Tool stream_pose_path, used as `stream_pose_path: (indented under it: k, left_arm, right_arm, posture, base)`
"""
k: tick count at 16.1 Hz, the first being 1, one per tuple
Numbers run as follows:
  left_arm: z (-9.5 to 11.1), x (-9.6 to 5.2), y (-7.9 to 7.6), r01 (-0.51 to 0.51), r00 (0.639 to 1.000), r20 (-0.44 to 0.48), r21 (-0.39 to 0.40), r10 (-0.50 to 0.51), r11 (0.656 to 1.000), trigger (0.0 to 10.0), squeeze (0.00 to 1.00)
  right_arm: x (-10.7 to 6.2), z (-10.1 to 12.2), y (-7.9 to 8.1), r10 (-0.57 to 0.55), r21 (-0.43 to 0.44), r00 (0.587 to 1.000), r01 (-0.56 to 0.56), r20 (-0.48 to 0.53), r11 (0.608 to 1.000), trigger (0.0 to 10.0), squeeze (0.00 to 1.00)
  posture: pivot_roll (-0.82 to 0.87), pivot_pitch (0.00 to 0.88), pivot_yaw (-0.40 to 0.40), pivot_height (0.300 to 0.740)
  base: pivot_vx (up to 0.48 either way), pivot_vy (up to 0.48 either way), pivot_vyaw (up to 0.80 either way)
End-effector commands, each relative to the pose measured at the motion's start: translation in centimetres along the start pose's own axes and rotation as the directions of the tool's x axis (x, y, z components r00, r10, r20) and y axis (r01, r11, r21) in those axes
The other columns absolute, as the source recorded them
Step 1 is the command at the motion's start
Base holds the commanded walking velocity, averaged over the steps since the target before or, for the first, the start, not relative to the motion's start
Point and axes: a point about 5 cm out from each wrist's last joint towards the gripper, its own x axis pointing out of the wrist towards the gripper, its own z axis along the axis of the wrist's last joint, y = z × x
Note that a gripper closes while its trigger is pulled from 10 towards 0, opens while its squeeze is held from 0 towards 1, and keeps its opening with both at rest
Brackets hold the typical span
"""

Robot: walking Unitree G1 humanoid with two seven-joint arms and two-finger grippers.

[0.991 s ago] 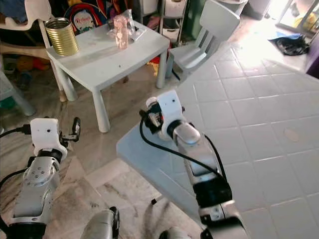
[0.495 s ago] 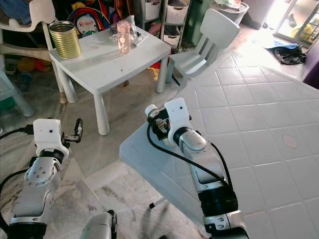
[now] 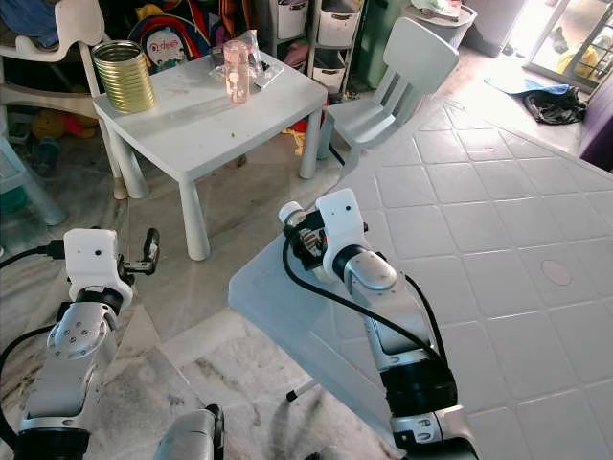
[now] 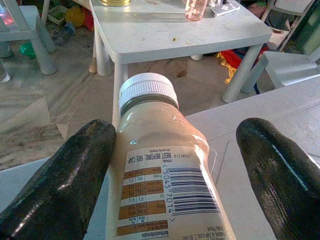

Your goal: Restocking fridge

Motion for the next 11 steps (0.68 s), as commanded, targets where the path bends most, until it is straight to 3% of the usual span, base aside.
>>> stream_pose_path:
  k: [1, 4, 5, 6, 9, 11]
  left_arm:
    - [-0.4, -0.1, -0.3, 0.016, 1.000, -0.021, -0.007, -0.016, 1.000, 10.0, 0.00]
    - [-0.4, -0.2, -0.3, 0.020, 0.999, -0.025, -0.008, -0.020, 1.000, 10.0, 0.00]
    - [-0.5, 0.1, -1.5, 0.077, 0.996, -0.037, -0.028, -0.078, 0.997, 10.0, 0.00]
    - [-0.5, 0.3, -2.0, 0.104, 0.994, -0.041, -0.035, -0.106, 0.994, 10.0, 0.00]
    - [-0.5, 0.3, -1.9, 0.102, 0.994, -0.041, -0.037, -0.104, 0.994, 10.0, 0.00]
    - [-0.6, 0.1, -2.0, 0.102, 0.994, -0.044, -0.042, -0.104, 0.994, 10.0, 0.00]
  right_arm:
    - [-0.5, -4.1, -0.7, -0.034, 0.038, 0.982, 0.042, -0.186, 0.998, 9.5, 0.00]
    - [-0.7, -4.3, -0.8, -0.040, 0.041, 0.980, 0.049, -0.196, 0.998, 9.3, 0.00]
    - [-5.9, -8.4, -2.1, -0.111, 0.081, 0.948, 0.141, -0.299, 0.987, 10.0, 0.00]
    - [-8.0, -9.6, -2.4, -0.145, 0.088, 0.929, 0.185, -0.340, 0.979, 10.0, 0.00]
    - [-8.2, -9.8, -2.4, -0.153, 0.097, 0.915, 0.202, -0.374, 0.974, 10.0, 0.00]
    - [-9.2, -10.0, -2.5, -0.169, 0.100, 0.903, 0.224, -0.394, 0.969, 10.0, 0.00]
  posture:
    - [0.11, 0.108, -0.064, 0.740]
    - [0.11, 0.108, -0.064, 0.740]
    - [0.08, 0.109, -0.046, 0.740]
    - [0.08, 0.106, -0.047, 0.740]
    - [0.08, 0.104, -0.052, 0.740]
    - [0.09, 0.106, -0.055, 0.740]
  base:
    - [0.000, 0.000, 0.00]
    - [0.000, 0.000, 0.00]
    - [0.000, 0.000, 0.00]
    - [0.000, 0.000, 0.00]
    - [0.000, 0.000, 0.00]
    - [0.000, 0.000, 0.00]
